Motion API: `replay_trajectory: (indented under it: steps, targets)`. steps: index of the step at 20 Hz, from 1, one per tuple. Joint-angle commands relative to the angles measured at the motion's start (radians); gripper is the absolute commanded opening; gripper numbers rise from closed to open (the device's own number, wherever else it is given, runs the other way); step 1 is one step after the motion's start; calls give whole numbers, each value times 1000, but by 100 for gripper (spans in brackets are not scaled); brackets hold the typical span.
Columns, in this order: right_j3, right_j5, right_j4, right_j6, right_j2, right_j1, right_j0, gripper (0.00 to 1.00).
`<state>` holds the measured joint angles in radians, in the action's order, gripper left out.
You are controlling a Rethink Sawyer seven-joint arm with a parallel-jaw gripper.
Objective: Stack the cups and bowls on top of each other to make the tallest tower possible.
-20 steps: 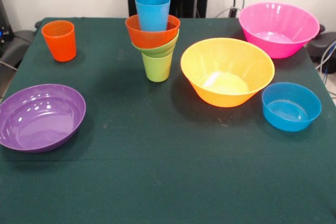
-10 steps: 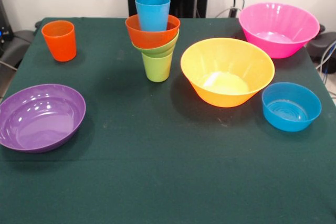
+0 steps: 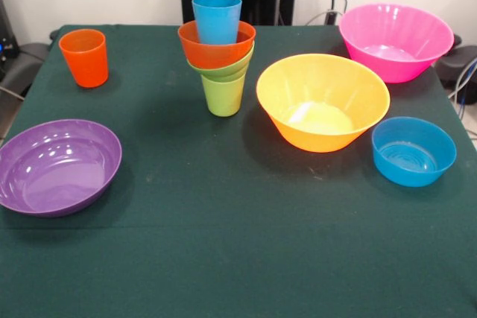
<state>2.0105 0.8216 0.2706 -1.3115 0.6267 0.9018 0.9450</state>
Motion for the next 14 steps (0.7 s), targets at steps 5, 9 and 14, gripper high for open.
replay_trajectory:
  steps: [5,9,14]
  targets:
    - [28,31,72,-16,-29,-54,-48,100]
    - [27,34,75,-13,-29,-54,-49,100]
    - [26,35,77,-11,-30,-53,-49,100]
